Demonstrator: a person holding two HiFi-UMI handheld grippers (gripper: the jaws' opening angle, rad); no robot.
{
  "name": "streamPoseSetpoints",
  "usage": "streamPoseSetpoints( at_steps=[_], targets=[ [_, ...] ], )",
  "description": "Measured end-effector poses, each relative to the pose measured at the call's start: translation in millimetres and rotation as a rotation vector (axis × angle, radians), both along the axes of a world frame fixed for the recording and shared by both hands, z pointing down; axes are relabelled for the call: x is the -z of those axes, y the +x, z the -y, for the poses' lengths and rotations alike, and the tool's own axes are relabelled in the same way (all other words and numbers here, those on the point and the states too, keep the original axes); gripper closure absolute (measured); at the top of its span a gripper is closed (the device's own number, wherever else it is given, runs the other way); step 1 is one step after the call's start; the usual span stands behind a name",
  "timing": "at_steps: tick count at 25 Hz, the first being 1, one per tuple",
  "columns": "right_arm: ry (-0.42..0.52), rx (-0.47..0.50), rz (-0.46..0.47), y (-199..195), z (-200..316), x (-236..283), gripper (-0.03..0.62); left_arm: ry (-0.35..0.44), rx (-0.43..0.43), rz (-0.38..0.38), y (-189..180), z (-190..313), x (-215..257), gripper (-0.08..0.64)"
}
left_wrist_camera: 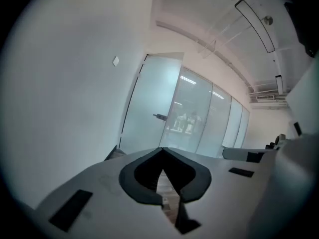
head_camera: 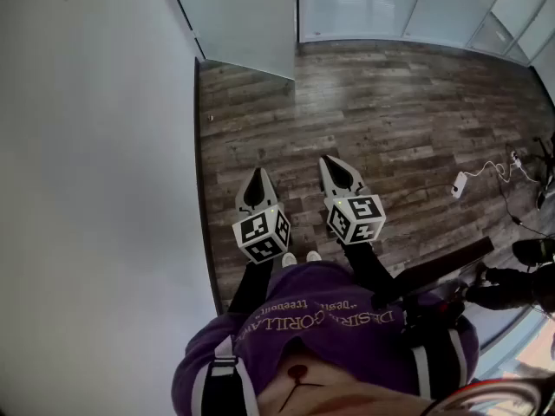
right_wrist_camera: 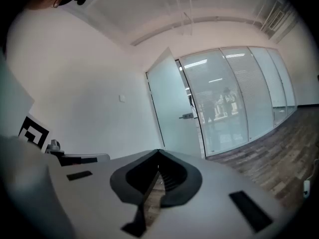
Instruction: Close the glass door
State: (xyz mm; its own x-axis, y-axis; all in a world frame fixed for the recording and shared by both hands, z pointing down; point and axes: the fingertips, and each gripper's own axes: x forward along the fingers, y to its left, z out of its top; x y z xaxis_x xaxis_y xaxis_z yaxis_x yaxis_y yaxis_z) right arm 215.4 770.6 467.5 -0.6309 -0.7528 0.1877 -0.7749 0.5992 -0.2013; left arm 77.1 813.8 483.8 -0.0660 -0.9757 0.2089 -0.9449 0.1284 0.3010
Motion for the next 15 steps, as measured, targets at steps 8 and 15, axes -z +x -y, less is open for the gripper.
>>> streamPoseSetpoints(
  at_steps=[8, 15],
  targets=[
    [-0.006, 0.004, 0.001, 2.4, -6.3, -1.3, 0.595, 0.008, -0.004, 0.003, 4.9, -6.4, -0.1, 0.558],
    [-0.008, 0.001, 0.021, -2.3, -10.4, -2.5, 0.595, 0.005, -0.003, 0.003, 0.3, -11.9, -2.6, 0.558]
  ],
)
